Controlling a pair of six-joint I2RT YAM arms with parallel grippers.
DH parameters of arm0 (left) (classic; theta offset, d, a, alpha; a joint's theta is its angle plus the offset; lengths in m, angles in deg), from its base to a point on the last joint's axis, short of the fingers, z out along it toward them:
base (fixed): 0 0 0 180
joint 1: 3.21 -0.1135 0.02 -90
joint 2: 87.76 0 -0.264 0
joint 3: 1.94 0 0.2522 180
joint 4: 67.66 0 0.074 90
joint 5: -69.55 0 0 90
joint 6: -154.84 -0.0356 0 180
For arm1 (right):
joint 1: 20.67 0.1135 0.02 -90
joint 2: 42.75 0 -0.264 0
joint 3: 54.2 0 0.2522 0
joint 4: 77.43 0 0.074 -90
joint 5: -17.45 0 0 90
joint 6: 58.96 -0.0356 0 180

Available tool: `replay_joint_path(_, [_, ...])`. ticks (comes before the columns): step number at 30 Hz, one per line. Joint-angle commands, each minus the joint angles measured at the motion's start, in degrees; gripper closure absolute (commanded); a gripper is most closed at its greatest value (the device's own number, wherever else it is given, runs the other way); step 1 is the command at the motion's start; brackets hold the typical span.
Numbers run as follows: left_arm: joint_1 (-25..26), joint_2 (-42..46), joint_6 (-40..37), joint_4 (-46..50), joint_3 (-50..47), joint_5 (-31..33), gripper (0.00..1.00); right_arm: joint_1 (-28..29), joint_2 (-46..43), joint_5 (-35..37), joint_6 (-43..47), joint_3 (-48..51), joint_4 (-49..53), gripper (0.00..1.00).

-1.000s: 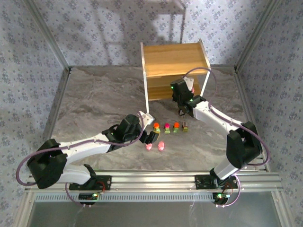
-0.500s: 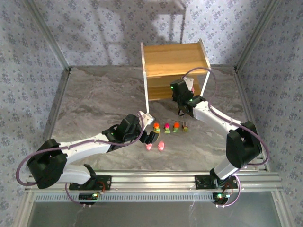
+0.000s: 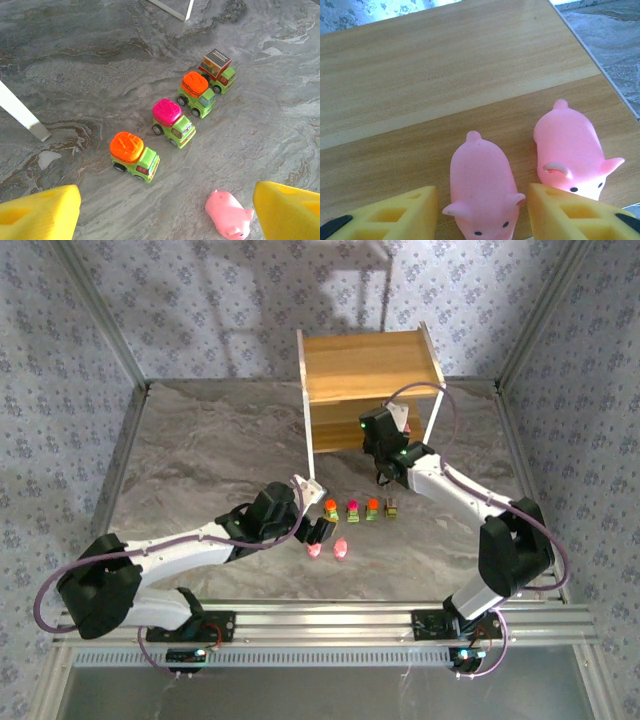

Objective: Place and organize the plastic toys onto the shelf

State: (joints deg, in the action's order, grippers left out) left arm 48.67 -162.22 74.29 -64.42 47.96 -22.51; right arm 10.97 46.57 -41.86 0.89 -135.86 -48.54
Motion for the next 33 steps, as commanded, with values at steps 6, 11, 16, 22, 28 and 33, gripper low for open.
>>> replay_joint_path(6, [0.41, -0.52, -0.56, -0.20, 1.21, 0.35, 0.11, 1.16, -4.65, 2.11, -0.34, 3.07, 1.42, 0.48])
replay_joint_path(11, [0.33, -0.96, -0.58, -0.11, 1.39, 0.48, 0.11, 1.68, -7.19, 2.81, -0.86, 4.85, 1.93, 0.47])
replay_joint_path(16, [0.33, -1.21, -0.55, 0.06, 1.56, 0.83, 0.11, 2.16, -9.89, 3.14, -1.09, 6.45, 2.48, 0.46])
replay_joint_path(22, [0.34, -1.55, -0.51, 0.71, 1.89, 1.93, 0.11, 2.64, -11.87, 3.32, -1.30, 7.66, 3.20, 0.46])
replay_joint_path(28, [0.35, -3.27, -0.32, 2.96, 3.41, 3.85, 0.11, 4.36, -13.68, 3.85, -2.14, 9.55, 3.85, 0.47])
replay_joint_path(33, [0.34, -4.40, -0.22, 4.61, 4.51, 5.14, 0.11, 7.37, -15.80, 5.34, -3.80, 11.89, 4.57, 0.47])
